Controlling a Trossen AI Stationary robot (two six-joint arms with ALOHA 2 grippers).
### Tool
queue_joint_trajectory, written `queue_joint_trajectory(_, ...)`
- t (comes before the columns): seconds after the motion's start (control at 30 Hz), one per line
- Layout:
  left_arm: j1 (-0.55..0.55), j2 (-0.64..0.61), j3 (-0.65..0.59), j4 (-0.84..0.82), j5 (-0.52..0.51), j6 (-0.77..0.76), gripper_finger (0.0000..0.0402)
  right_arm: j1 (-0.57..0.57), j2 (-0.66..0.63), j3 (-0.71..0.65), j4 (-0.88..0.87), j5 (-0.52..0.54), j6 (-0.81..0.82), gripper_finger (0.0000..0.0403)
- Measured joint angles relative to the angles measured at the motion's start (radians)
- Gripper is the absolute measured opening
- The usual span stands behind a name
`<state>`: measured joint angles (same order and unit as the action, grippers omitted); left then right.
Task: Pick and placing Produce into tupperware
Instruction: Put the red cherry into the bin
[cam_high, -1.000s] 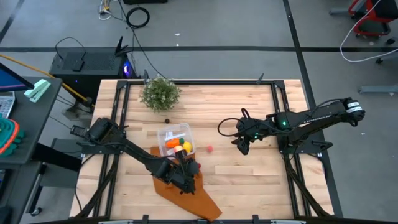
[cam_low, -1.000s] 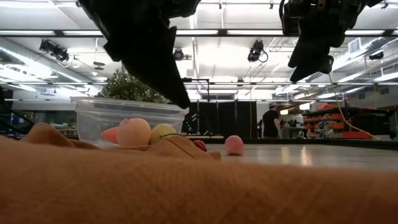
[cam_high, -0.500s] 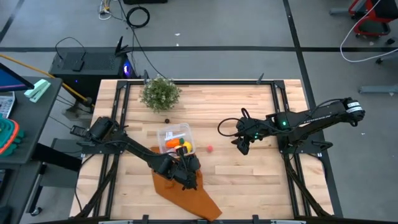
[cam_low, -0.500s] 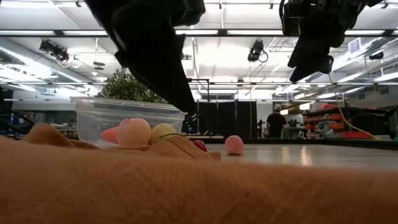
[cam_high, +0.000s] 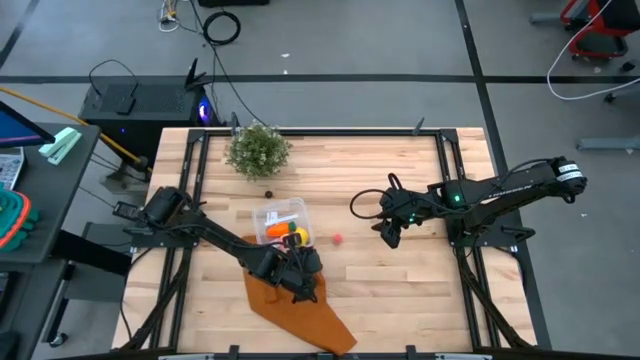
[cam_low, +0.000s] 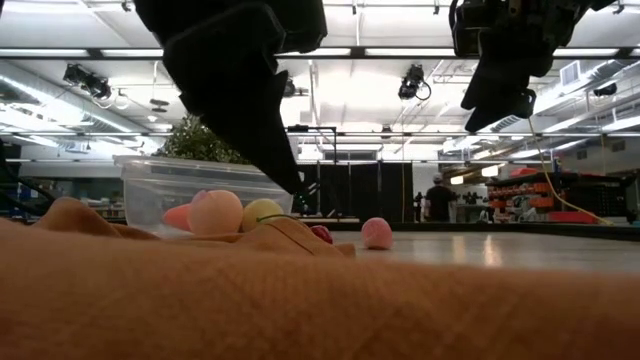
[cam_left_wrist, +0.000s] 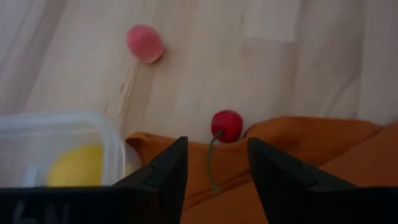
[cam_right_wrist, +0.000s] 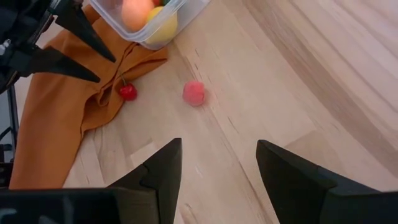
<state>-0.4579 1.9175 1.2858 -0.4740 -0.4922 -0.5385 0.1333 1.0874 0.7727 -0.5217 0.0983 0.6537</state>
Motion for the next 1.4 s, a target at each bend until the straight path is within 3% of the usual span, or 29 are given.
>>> queue_joint_trajectory(1.4, 0.004, 0.000, -0.001, 0.002, 0.027, 0.006, 0.0161, 0.000, 0.000, 0.000, 0.000, 0.012, -0.002, 0.0173)
